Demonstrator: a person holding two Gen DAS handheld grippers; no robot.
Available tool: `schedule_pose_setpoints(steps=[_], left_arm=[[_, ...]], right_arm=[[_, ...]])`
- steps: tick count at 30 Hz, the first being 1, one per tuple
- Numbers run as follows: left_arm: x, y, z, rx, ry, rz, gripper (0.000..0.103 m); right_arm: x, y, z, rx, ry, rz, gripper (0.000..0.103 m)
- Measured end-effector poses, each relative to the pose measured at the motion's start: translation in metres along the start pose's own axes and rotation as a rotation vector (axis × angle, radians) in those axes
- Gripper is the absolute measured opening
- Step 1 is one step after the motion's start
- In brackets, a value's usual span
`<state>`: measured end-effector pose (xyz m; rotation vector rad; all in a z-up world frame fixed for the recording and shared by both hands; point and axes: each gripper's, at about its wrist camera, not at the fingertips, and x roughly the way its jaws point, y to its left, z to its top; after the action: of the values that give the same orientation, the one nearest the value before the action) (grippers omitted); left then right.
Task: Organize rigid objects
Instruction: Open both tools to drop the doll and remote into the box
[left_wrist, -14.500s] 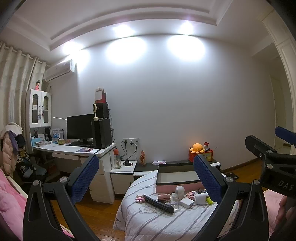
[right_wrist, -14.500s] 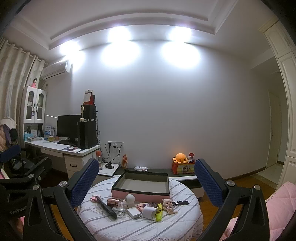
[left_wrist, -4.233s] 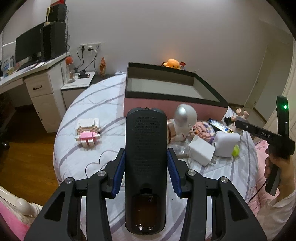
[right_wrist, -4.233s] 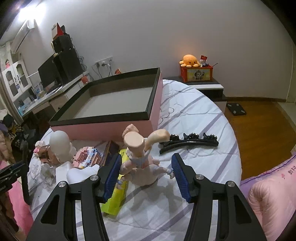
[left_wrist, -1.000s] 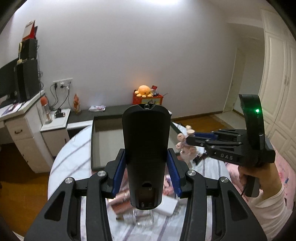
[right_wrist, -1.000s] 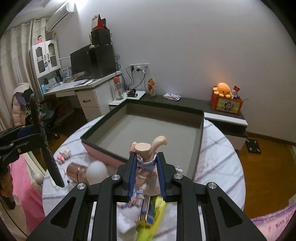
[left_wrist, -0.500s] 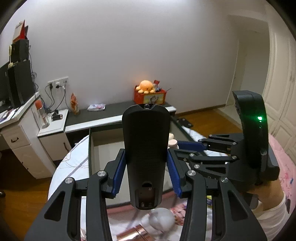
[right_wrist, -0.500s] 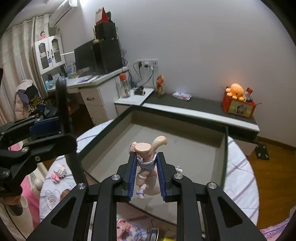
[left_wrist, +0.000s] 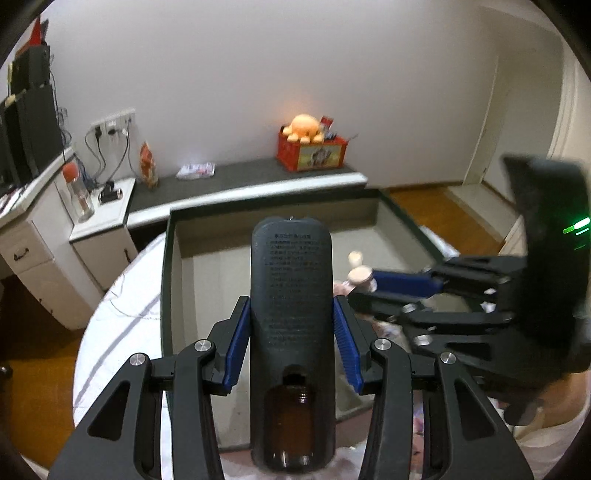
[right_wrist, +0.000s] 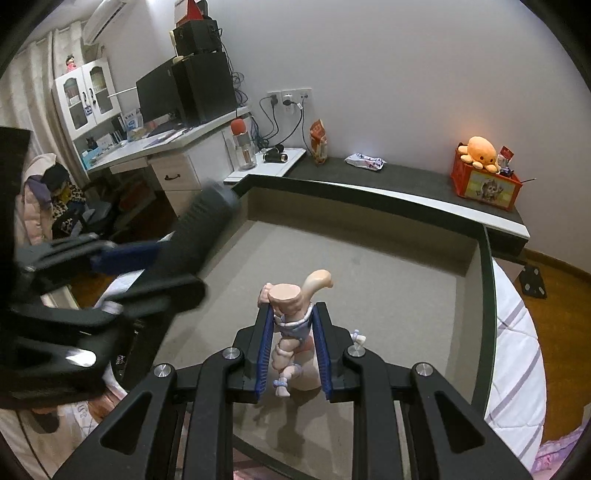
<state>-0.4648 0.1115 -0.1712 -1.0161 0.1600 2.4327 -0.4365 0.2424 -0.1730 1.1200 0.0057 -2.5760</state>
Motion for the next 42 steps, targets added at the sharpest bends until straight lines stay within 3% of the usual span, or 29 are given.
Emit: schedule_pose_setpoints(steps=[9, 21, 23, 25, 29, 35, 42], left_arm=[[0.034, 0.014, -0.010, -0.044, 0.100, 0.015, 0.044], [0.030, 0.023, -0.009, -0.079, 0.117, 0.005, 0.048], [0.019, 0.022, -0.010, -0.082, 0.097, 0.011, 0.053], [0.005, 0.022, -0.010, -0.094, 0.075, 0.039, 0.059], [-0.037, 0.017, -0.017, -0.104, -0.019, 0.068, 0.078], [-0.106, 0.009, -0.038, -0.156, -0.191, 0.177, 0.100], [-0.183, -0.006, -0.074, -0.198, -0.324, 0.202, 0.103]], right_arm=[[0.011, 0.006, 0.005, -0.011, 0.024, -0.021, 0.022], [0.022, 0.004, 0.009, 0.021, 0.058, -0.041, 0.023], [0.014, 0.005, 0.010, 0.027, 0.039, -0.057, 0.032], [0.005, 0.006, 0.011, 0.034, 0.021, -0.078, 0.054], [-0.026, 0.011, 0.008, 0.035, -0.039, -0.103, 0.059], [-0.079, 0.033, -0.005, 0.023, -0.143, -0.130, 0.081], [-0.136, 0.049, -0.029, 0.063, -0.266, -0.043, 0.082]])
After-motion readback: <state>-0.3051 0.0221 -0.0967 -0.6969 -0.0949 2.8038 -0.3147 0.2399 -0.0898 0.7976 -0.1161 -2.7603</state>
